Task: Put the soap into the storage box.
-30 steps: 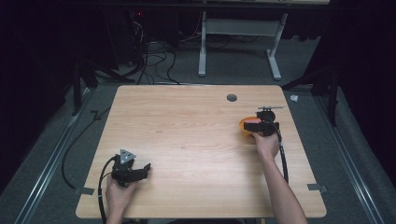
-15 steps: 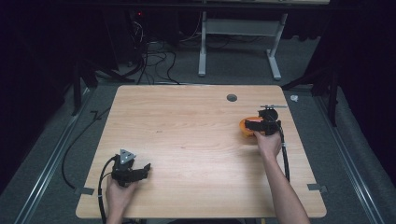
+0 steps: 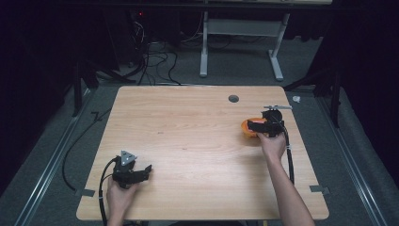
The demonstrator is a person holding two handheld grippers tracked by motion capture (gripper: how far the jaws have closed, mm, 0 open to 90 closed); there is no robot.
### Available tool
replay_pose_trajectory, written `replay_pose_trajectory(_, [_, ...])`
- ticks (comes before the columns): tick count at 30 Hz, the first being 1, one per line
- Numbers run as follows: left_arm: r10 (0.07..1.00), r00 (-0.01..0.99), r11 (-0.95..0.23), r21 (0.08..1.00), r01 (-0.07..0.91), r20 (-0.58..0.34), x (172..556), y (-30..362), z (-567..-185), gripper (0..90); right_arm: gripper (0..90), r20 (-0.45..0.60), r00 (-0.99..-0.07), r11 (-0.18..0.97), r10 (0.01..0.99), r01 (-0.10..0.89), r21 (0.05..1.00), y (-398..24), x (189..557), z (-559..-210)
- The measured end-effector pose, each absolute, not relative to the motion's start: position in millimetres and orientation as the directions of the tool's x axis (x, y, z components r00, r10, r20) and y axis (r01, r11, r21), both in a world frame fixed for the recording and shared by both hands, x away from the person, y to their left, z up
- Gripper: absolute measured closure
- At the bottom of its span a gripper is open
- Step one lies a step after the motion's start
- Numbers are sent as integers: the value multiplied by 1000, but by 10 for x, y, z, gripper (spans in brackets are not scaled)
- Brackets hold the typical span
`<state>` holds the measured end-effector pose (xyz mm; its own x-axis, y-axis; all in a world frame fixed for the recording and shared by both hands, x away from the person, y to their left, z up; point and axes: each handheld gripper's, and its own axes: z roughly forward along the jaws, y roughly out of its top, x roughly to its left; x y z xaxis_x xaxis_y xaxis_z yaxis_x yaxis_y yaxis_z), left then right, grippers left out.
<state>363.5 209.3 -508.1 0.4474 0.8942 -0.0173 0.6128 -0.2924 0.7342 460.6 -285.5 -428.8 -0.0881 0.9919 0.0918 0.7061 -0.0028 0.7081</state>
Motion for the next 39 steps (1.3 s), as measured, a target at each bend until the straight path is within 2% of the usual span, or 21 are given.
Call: replay_pose_trajectory(39, [895,446,-291,736,611,-16,3628,2087,-5082,202,210,134,-177,1,975,608,794,-2944,4100,-4101])
